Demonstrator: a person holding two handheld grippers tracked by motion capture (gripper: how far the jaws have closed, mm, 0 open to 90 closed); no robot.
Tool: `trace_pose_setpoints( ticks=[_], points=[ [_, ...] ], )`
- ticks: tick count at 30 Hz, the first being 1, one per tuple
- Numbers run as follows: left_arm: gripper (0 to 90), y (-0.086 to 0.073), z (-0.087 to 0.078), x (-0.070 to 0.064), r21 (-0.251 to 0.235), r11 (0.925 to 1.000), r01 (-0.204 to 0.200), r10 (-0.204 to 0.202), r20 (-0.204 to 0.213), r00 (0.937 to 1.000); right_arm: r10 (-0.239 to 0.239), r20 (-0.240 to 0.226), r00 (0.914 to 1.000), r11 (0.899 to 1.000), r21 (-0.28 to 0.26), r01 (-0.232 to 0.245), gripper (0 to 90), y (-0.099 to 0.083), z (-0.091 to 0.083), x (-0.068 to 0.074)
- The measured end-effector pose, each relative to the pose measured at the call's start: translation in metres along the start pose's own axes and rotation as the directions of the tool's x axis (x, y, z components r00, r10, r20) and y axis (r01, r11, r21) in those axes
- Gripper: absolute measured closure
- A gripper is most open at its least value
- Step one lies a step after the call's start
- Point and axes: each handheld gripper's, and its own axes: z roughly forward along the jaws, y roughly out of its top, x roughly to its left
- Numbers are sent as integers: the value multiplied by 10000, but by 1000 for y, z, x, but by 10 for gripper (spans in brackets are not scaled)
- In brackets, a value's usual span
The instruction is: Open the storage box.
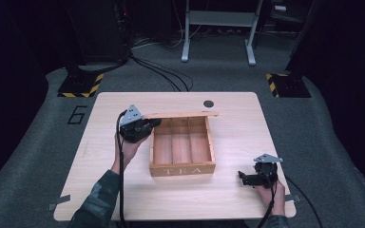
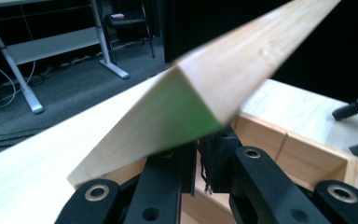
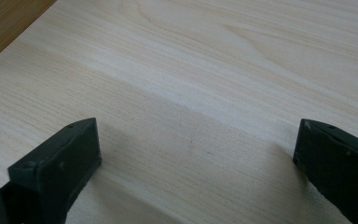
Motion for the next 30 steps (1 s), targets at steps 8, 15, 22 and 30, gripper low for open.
trace_pose_setpoints(
  ticks=[8,15,22,30],
  points=[
    [841,-26,-3,-15,156,9996,220,-224,313,9993,-15,1,10000,10000,-5,15,1,0,0,0],
    [838,-54,-1,-27,497,9980,391,-414,451,9981,-53,4,10000,10000,5,53,1,0,0,0],
    [836,-74,2,-29,1001,9934,562,-620,554,9965,-48,3,10000,10000,7,48,1,0,0,0],
    [828,-83,1,-37,1331,9895,566,-651,610,9960,-45,2,10000,10000,8,45,1,0,0,0]
  ],
)
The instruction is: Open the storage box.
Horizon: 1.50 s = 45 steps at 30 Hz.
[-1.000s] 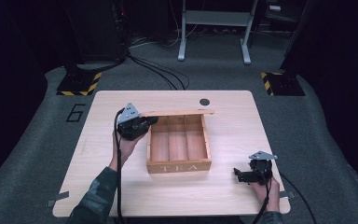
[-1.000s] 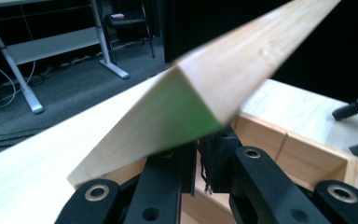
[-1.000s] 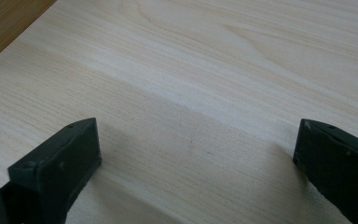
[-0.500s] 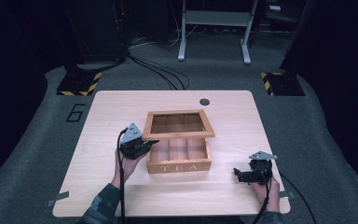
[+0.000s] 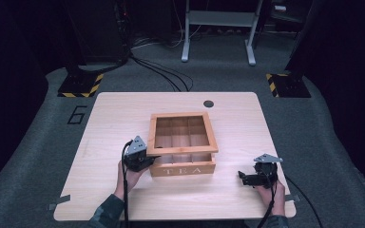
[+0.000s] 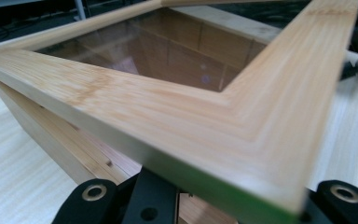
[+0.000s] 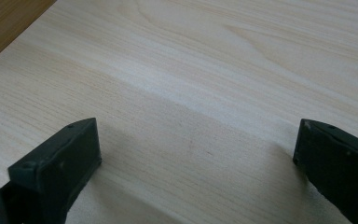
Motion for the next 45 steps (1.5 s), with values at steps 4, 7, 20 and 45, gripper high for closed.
trace_pose_setpoints(
  ticks=[4,7,20,45],
  points=[
    [825,-5,0,-2,232,9996,-129,129,-1,9999,0,0,10000,10000,-2,0,1,0,0,0],
    [823,-9,-1,-4,282,9996,-29,30,-33,10000,-3,-1,10000,10000,-7,3,1,0,0,0],
    [823,-15,-14,-7,400,9992,45,-42,-71,10000,-7,-2,10000,10000,-2,7,1,0,0,0],
    [742,-27,-46,-15,911,9957,145,-99,-513,9986,-3,-1,10000,10000,-1,3,1,0,0,0]
  ],
)
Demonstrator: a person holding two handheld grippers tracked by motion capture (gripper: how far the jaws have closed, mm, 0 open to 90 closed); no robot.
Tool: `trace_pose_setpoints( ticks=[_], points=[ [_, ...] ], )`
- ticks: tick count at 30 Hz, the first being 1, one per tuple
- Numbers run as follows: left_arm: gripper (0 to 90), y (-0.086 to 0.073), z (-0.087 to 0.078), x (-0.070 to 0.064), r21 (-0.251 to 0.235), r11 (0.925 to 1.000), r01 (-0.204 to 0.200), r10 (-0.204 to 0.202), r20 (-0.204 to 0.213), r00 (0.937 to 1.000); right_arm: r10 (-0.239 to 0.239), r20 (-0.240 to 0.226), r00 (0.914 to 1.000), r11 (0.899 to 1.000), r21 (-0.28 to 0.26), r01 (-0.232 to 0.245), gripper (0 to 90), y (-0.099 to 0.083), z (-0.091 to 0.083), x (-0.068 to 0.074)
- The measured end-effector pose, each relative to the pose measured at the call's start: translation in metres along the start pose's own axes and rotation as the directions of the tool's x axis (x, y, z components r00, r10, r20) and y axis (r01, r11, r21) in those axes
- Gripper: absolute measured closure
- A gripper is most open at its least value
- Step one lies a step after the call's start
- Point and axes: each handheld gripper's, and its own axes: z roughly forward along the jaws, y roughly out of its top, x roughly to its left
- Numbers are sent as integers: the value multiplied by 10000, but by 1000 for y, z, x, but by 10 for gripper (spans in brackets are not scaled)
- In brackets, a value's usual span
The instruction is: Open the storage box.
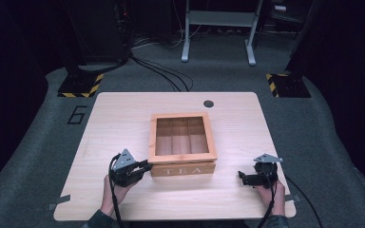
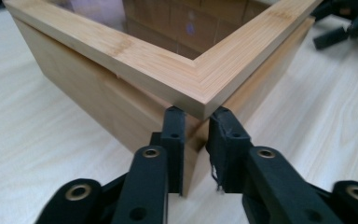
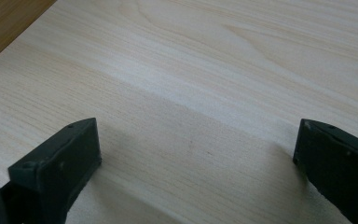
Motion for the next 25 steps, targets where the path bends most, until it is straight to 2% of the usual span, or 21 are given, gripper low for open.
trace_pose_setpoints(
  ticks=[2,5,7,9,11,13,14,15,16,18,19,20,24,25],
  points=[
    [719,-7,0,0,167,9999,-29,30,-50,10000,0,-1,10000,10000,2,0,1,0,0,0],
    [693,-17,-4,3,157,9994,318,-317,-43,9995,1,-3,10000,10000,-1,-1,1,0,0,0],
    [618,-24,-8,4,203,9982,558,-555,-135,9984,2,-2,10000,10000,-8,-2,1,0,0,0],
    [560,-32,-13,6,350,9975,609,-601,-234,9979,0,-7,10000,10000,-5,0,1,0,0,0],
    [476,-41,-17,8,603,9961,646,-616,-515,9968,1,-8,10000,10000,-2,-1,1,0,0,0],
    [398,-50,-18,12,1081,9905,844,-793,-507,9956,2,-12,10000,10000,-11,-2,1,0,0,0],
    [356,-55,-19,14,1287,9871,950,-865,-700,9938,1,-4,10000,10000,3,-1,1,0,0,0],
    [331,-59,-19,15,1404,9849,1014,-909,-790,9927,0,-2,10000,10000,-1,0,1,0,0,0],
    [267,-62,-19,16,1465,9827,1136,-1010,-911,9907,6,-3,10000,10000,2,-6,1,0,0,0],
    [237,-65,-20,18,1624,9784,1277,-1106,-1104,9877,5,-4,10000,10000,2,-5,1,0,0,0],
    [197,-66,-20,19,1684,9755,1416,-1254,-1036,9867,5,-2,10000,10000,0,-5,1,0,0,0],
    [155,-67,-20,21,1761,9738,1440,-1260,-1097,9859,4,-2,10000,10000,1,-4,1,0,0,0],
    [136,-68,-20,22,1941,9729,1259,-1000,-1380,9854,5,-3,10000,10000,0,-5,1,0,0,0],
    [136,-69,-20,22,1860,9741,1283,-1025,-1426,9845,4,-1,10000,10000,1,-4,1,0,0,0]
  ],
)
